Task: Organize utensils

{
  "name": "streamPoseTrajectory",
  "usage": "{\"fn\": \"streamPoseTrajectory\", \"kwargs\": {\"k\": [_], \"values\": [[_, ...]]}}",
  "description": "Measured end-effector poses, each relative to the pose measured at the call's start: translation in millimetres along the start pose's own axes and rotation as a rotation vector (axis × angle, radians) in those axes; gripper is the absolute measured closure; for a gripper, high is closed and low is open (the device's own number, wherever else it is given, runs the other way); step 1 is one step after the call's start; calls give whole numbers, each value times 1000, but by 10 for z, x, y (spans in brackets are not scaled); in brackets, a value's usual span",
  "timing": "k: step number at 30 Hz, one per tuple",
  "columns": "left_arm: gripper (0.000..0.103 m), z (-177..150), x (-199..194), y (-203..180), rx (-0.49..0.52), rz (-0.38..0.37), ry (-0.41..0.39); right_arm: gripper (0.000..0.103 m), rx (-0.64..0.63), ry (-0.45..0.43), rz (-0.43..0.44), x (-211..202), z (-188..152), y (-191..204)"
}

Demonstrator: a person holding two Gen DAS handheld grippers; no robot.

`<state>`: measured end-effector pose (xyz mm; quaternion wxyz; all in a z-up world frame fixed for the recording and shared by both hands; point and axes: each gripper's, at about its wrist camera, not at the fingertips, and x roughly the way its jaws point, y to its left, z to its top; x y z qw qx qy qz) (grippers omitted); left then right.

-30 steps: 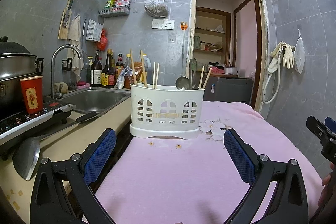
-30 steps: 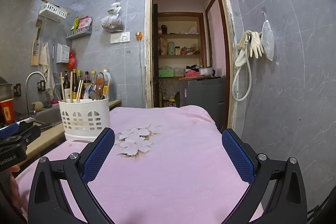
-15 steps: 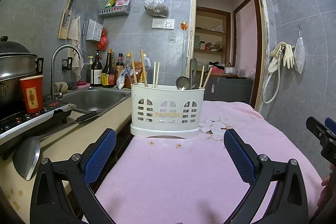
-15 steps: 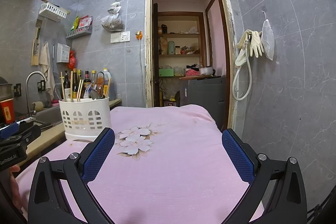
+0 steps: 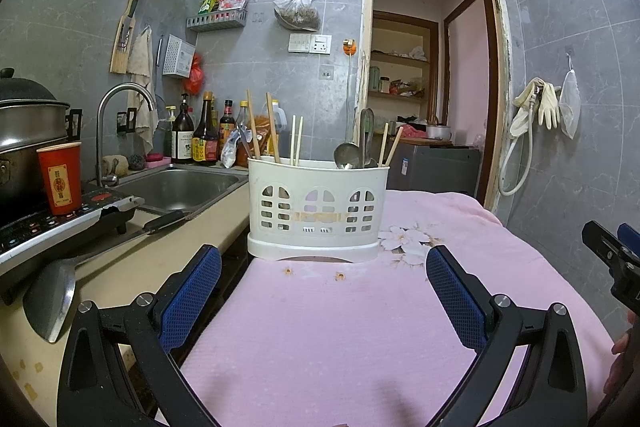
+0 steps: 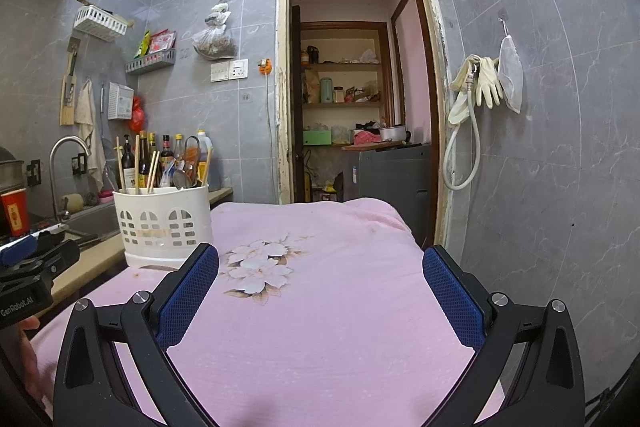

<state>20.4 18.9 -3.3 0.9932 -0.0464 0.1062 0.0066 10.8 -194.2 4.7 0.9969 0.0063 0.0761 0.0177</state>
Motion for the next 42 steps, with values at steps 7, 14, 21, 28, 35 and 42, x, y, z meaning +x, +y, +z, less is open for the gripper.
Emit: {"fn": "streamPoseTrajectory", "kwargs": {"k": [7,14,21,28,35,42], "values": [[2,-2,6,-3,3,1,-1,0,0,3,-1,-3,-17,7],[2,-17,29,8,11,0,11,0,1,8,0,5,-50,24],[2,-24,37,12,12,-2,15,0,4,12,1,19,-72,19],[2,-29,41,3,12,-2,17,0,4,14,1,21,-82,22],[2,-40,57,5,5,-12,27,0,5,18,0,32,-99,22],[2,-53,55,2,-7,-16,29,0,6,21,0,41,-118,10]]}}
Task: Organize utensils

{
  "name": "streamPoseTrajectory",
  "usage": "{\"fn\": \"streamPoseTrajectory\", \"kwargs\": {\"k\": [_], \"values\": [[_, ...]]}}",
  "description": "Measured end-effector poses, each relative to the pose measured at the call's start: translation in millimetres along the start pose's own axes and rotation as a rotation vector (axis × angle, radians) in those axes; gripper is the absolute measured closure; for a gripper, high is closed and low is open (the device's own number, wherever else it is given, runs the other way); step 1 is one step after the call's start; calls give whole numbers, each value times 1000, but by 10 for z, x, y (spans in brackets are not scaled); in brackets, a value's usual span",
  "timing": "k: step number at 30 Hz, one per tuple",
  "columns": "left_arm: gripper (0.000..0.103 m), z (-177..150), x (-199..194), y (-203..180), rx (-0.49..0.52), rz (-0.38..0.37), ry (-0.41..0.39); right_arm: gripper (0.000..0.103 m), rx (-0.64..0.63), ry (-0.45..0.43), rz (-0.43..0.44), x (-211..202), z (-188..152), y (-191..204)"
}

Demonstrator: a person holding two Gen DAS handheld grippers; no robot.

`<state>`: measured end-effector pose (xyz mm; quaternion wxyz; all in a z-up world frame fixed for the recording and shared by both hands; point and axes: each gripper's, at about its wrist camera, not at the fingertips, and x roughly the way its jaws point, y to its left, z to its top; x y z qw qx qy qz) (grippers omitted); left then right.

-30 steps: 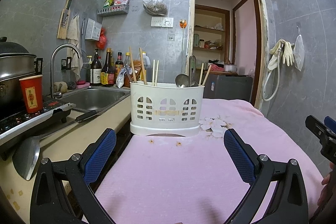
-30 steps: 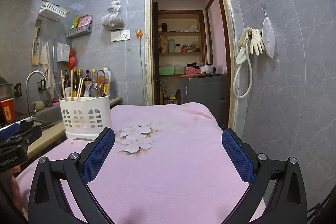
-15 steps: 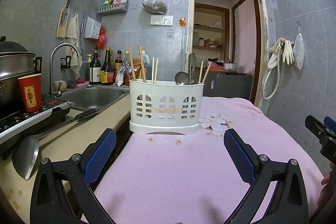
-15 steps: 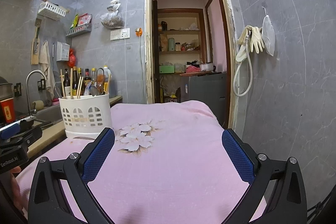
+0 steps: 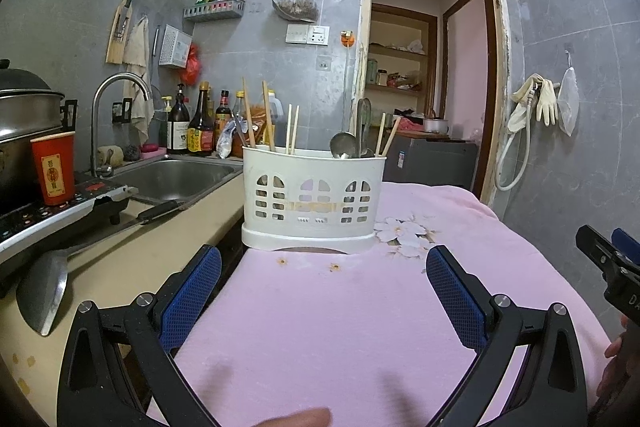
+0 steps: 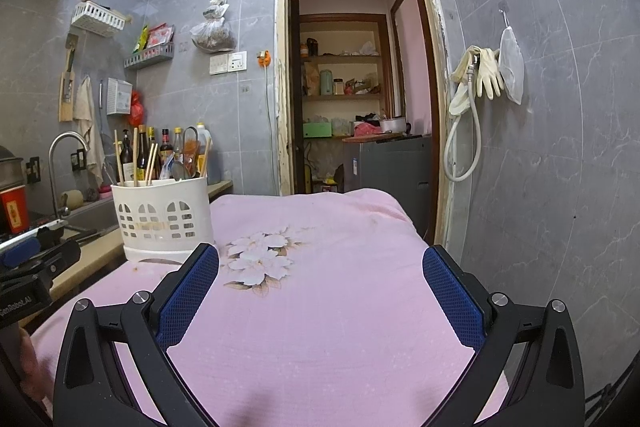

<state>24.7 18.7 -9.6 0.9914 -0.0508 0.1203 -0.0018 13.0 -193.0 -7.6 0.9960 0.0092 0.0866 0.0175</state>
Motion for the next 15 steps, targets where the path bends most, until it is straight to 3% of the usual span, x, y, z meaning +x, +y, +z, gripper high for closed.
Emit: {"fn": "streamPoseTrajectory", "kwargs": {"k": [15], "values": [[2,12,-8,-12,27,5,1,0,1,1,0,1,7,0]]}}
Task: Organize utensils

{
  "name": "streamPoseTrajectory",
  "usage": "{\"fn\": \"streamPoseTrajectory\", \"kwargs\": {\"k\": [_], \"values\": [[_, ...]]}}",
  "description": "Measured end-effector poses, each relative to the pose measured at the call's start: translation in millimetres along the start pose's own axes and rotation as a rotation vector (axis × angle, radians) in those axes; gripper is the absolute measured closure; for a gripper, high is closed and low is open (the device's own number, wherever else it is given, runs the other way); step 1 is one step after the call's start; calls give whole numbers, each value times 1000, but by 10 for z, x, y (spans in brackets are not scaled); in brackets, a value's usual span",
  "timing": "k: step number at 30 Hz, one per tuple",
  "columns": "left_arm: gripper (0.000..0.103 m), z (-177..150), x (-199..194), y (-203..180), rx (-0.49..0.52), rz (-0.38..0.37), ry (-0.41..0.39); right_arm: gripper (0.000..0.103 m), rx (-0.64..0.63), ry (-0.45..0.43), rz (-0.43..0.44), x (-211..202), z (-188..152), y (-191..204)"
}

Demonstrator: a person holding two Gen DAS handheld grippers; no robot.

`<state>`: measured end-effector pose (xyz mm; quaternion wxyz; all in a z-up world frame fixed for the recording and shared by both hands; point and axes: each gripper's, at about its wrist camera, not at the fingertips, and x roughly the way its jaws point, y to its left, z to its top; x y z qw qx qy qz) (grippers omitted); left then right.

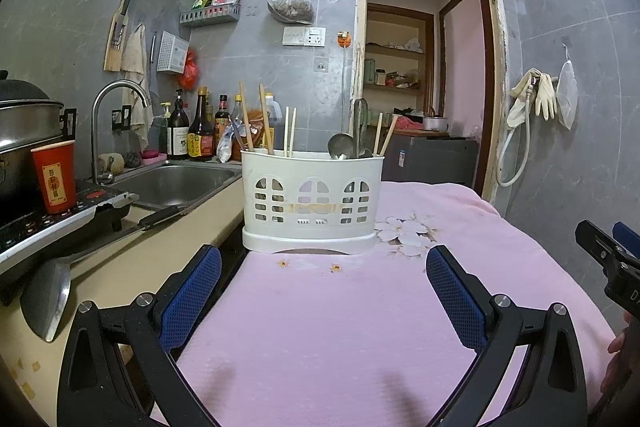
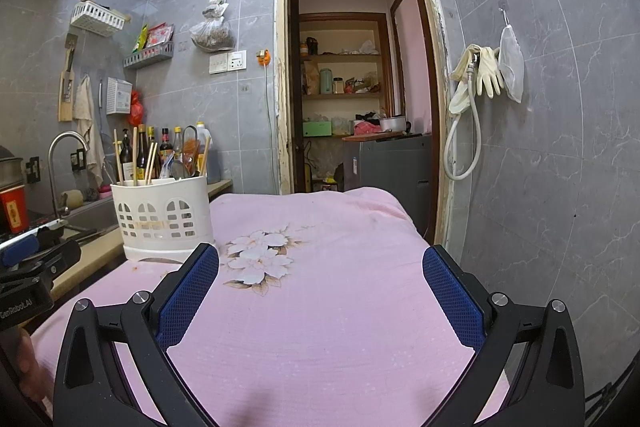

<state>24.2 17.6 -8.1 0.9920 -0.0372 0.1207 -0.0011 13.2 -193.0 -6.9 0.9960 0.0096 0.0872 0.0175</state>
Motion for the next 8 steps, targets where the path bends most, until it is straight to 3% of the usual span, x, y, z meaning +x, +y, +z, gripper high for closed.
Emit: {"fn": "streamPoseTrajectory", "kwargs": {"k": [8], "values": [[2,5,16,13,-11,-9,9,0,1,5,1,18,-32,-3]]}}
